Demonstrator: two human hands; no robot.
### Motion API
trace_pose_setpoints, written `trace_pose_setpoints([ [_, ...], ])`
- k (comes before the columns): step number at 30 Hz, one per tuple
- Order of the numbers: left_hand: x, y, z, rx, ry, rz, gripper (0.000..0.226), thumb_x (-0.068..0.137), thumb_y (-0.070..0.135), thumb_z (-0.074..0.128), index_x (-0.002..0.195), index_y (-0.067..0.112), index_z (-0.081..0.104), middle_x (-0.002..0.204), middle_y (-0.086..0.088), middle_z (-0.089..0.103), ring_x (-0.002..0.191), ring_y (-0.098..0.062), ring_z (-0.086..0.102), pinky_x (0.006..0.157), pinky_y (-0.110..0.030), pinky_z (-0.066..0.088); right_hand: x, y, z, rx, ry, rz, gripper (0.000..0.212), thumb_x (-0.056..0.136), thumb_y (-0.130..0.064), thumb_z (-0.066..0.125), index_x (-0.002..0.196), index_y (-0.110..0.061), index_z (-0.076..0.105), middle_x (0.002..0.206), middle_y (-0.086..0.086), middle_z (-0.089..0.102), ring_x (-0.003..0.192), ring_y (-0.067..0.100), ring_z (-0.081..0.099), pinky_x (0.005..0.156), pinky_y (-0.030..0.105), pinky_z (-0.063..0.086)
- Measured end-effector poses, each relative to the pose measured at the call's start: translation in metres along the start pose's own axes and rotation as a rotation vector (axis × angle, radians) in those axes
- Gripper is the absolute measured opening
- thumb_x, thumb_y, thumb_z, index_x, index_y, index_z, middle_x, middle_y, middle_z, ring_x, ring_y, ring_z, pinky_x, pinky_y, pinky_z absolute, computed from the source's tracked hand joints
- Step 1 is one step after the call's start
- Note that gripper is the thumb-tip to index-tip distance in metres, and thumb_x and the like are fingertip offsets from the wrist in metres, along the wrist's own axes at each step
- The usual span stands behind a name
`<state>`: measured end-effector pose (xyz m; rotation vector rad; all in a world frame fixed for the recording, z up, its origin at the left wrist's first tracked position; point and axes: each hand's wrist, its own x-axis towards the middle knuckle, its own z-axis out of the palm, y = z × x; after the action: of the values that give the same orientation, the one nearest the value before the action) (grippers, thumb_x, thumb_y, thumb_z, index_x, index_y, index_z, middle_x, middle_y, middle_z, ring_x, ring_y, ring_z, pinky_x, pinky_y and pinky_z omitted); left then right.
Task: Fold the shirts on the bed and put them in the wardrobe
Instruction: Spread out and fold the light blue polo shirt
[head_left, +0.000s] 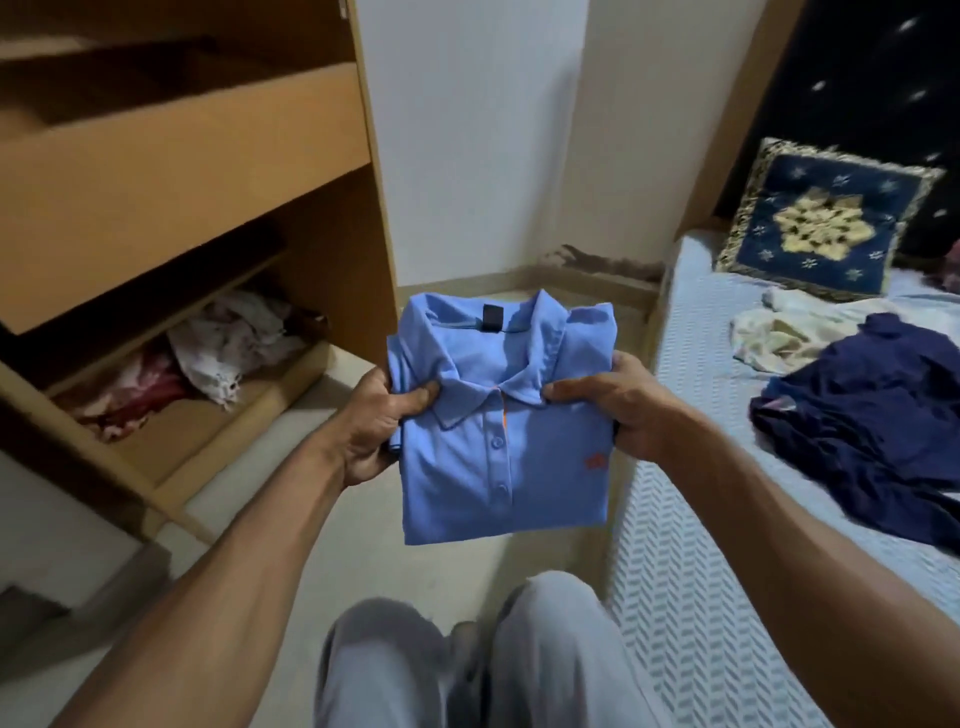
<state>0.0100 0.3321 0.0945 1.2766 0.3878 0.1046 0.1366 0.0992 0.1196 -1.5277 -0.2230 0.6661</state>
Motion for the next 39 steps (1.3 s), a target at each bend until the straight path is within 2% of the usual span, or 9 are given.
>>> trace_pose_setpoints([
  [5, 0.089, -0.005, -0.068, 0.04, 0.085, -0.056, 0.039, 0.095, 0.005, 0.064, 0.133, 0.008, 0.057, 0.122, -0.012, 0.072, 0.11, -0.031, 0.07, 0.088, -0.042, 0.061, 0.124, 0.025, 0.033, -0.096, -0.114, 0.022, 0.049, 0.074, -0.001, 0.085, 0.119, -0.007, 0.066, 0.113, 0.016, 0.074, 0.103, 0.037, 0.072, 0.091, 0.059, 0.056],
  [10, 0.112, 0.051, -0.095, 0.032, 0.164, -0.129, 0.032, 0.091, 0.012, 0.067, 0.122, 0.017, 0.063, 0.115, -0.005, 0.075, 0.105, -0.025, 0.072, 0.087, -0.042, 0.061, 0.168, -0.025, 0.068, -0.08, -0.166, 0.085, 0.051, 0.078, 0.002, 0.081, 0.124, -0.009, 0.062, 0.114, 0.013, 0.074, 0.102, 0.034, 0.073, 0.09, 0.057, 0.058],
  [18, 0.069, 0.273, -0.107, 0.03, 0.309, -0.209, 0.031, 0.097, 0.012, 0.064, 0.127, 0.018, 0.061, 0.11, -0.003, 0.076, 0.1, -0.025, 0.074, 0.09, -0.053, 0.058, 0.164, -0.251, 0.136, -0.06, -0.361, 0.125, 0.042, 0.085, -0.001, 0.077, 0.123, -0.01, 0.062, 0.117, 0.015, 0.073, 0.106, 0.036, 0.071, 0.09, 0.055, 0.058],
  [21, 0.052, 0.345, -0.113, 0.067, 0.377, -0.192, 0.021, 0.1, 0.011, 0.061, 0.118, 0.02, 0.064, 0.105, -0.001, 0.077, 0.097, -0.025, 0.074, 0.092, -0.057, 0.054, 0.166, -0.322, 0.168, -0.075, -0.46, 0.094, 0.042, 0.087, -0.001, 0.074, 0.126, -0.009, 0.061, 0.119, 0.015, 0.072, 0.108, 0.036, 0.07, 0.09, 0.055, 0.058],
  [28, 0.052, 0.426, -0.158, 0.0, 0.651, -0.195, 0.044, 0.09, 0.015, 0.073, 0.133, 0.015, 0.059, 0.122, -0.006, 0.073, 0.111, -0.027, 0.07, 0.102, -0.055, 0.052, 0.23, -0.406, 0.24, -0.118, -0.775, 0.148, 0.049, 0.087, 0.001, 0.071, 0.132, -0.013, 0.058, 0.122, 0.017, 0.07, 0.11, 0.039, 0.069, 0.083, 0.052, 0.06],
  [31, 0.057, 0.441, -0.176, -0.039, 0.727, -0.179, 0.028, 0.097, 0.006, 0.064, 0.122, 0.017, 0.065, 0.104, 0.001, 0.077, 0.096, -0.017, 0.074, 0.088, -0.04, 0.059, 0.267, -0.419, 0.271, -0.104, -0.91, 0.24, 0.06, 0.08, 0.011, 0.074, 0.134, -0.008, 0.054, 0.123, 0.024, 0.068, 0.108, 0.043, 0.068, 0.076, 0.05, 0.061],
  [33, 0.056, 0.451, -0.186, -0.059, 0.786, -0.171, 0.028, 0.097, 0.002, 0.062, 0.121, 0.015, 0.066, 0.099, 0.001, 0.078, 0.091, -0.016, 0.075, 0.08, -0.035, 0.061, 0.291, -0.422, 0.291, -0.126, -1.0, 0.277, 0.074, 0.07, 0.003, 0.083, 0.136, -0.014, 0.054, 0.127, 0.024, 0.066, 0.113, 0.045, 0.065, 0.088, 0.063, 0.054],
  [36, 0.056, 0.453, -0.203, -0.072, 0.889, -0.129, 0.034, 0.097, 0.001, 0.061, 0.129, 0.015, 0.063, 0.113, -0.005, 0.076, 0.103, -0.023, 0.073, 0.09, -0.042, 0.058, 0.329, -0.424, 0.327, -0.199, -1.086, 0.313, 0.082, 0.065, -0.002, 0.088, 0.137, -0.022, 0.055, 0.128, 0.018, 0.067, 0.114, 0.043, 0.066, 0.093, 0.075, 0.045],
  [39, 0.052, 0.455, -0.213, -0.043, 0.998, -0.115, 0.033, 0.1, 0.005, 0.059, 0.131, 0.016, 0.06, 0.1, -0.013, 0.073, 0.072, -0.017, 0.073, 0.061, -0.03, 0.057, 0.349, -0.425, 0.363, -0.292, -1.124, 0.299, 0.075, 0.076, 0.005, 0.079, 0.139, -0.027, 0.051, 0.126, 0.014, 0.069, 0.109, 0.041, 0.069, 0.082, 0.074, 0.05],
])
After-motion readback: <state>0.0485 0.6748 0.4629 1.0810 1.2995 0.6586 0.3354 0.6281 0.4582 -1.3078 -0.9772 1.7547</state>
